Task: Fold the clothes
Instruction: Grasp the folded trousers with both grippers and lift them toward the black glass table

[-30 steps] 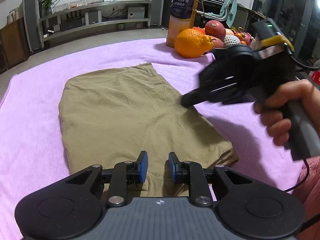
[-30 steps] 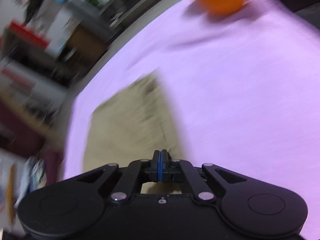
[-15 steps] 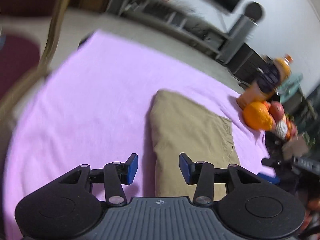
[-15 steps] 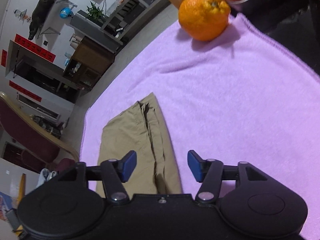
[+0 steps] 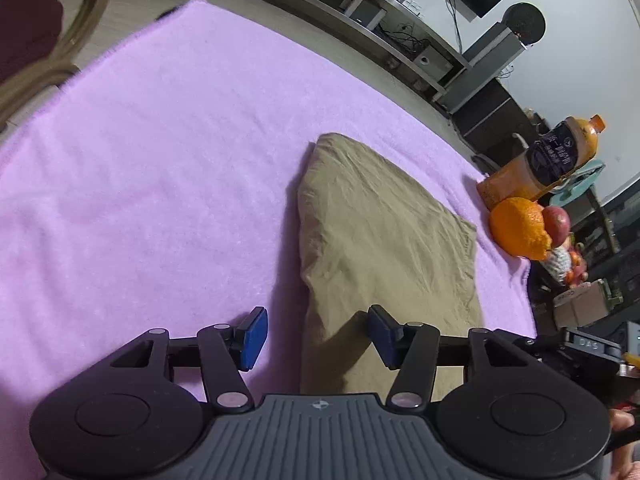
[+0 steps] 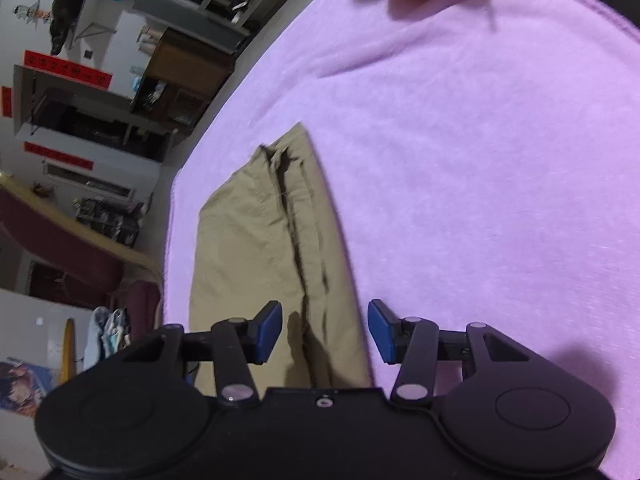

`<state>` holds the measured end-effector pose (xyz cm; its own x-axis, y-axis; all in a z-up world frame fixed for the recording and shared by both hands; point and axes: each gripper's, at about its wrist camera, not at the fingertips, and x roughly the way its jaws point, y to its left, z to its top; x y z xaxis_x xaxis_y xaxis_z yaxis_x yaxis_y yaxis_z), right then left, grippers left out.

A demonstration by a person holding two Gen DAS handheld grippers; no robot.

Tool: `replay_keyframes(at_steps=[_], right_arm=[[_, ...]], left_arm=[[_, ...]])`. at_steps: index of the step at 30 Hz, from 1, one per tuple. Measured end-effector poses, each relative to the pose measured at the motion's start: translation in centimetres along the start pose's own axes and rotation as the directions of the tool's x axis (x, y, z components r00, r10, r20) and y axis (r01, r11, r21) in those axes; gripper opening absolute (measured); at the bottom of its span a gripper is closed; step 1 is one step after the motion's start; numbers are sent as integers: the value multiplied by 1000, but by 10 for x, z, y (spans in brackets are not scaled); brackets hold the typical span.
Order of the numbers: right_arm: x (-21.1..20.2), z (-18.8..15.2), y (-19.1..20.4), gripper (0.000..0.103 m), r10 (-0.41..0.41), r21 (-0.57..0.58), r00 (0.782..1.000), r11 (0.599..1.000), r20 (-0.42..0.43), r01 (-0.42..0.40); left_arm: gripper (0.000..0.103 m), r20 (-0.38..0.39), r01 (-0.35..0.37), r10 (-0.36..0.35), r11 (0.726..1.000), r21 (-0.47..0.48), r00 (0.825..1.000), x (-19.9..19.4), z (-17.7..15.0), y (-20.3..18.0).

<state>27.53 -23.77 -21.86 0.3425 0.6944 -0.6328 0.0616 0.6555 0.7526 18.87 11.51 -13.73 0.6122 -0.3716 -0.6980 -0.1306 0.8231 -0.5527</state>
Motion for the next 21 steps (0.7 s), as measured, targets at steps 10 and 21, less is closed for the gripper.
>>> replay_keyframes(at_steps=[10,21], right_arm=[[18,-17,46,25,-130,-175,988,974,80,142],[-67,-58,83,11,-129,-298,964,934,232,197]], left_arm=[[41,32,-58,53,977,206,998,8,-14,-42],[27,150,-75,15,914,400,989,-51,-46,-111]])
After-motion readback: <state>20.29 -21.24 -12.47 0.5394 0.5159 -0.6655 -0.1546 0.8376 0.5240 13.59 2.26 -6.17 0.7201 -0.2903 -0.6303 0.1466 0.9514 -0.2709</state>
